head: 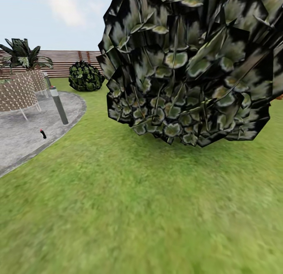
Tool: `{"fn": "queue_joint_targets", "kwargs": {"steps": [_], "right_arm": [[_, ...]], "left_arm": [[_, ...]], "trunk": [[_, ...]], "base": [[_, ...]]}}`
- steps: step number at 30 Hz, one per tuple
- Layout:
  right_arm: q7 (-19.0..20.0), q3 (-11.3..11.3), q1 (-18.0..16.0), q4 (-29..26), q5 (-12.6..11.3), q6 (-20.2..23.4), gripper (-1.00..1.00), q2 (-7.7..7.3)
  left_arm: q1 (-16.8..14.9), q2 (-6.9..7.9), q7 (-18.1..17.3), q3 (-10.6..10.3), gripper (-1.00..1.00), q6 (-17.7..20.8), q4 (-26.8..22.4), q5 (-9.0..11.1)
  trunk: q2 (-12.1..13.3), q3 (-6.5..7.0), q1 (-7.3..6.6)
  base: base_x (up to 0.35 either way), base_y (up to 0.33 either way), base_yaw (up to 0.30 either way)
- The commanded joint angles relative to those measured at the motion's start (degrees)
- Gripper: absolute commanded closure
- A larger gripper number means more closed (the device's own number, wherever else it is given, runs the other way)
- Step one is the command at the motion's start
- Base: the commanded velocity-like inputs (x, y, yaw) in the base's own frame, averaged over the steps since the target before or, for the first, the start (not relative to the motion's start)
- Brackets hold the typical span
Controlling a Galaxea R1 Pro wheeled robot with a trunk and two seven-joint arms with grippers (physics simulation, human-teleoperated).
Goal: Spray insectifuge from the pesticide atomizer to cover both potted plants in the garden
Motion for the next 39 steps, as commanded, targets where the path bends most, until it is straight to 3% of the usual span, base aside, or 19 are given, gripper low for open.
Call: {"fn": "queue_joint_targets", "kwargs": {"steps": [1,39], "right_arm": [[-0.36,0.32,-0.02,0.01,-0.13,-0.12,-1.00,-0.04],[-0.28,0.32,-0.02,-0.01,-0.13,-0.16,-1.00,-0.04]], "left_arm": [[-0.05,0.01,-0.03,0.21,-1.00,-0.19,0.07,-0.05],[-0.05,0.01,-0.03,0.21,-1.00,-0.23,0.07,-0.04]], "trunk": [[-0.02,-0.05,0.03],[-0.02,-0.05,0.03]], "base": [[0.337,-0.078,0.277],[0.337,-0.078,0.277]]}}
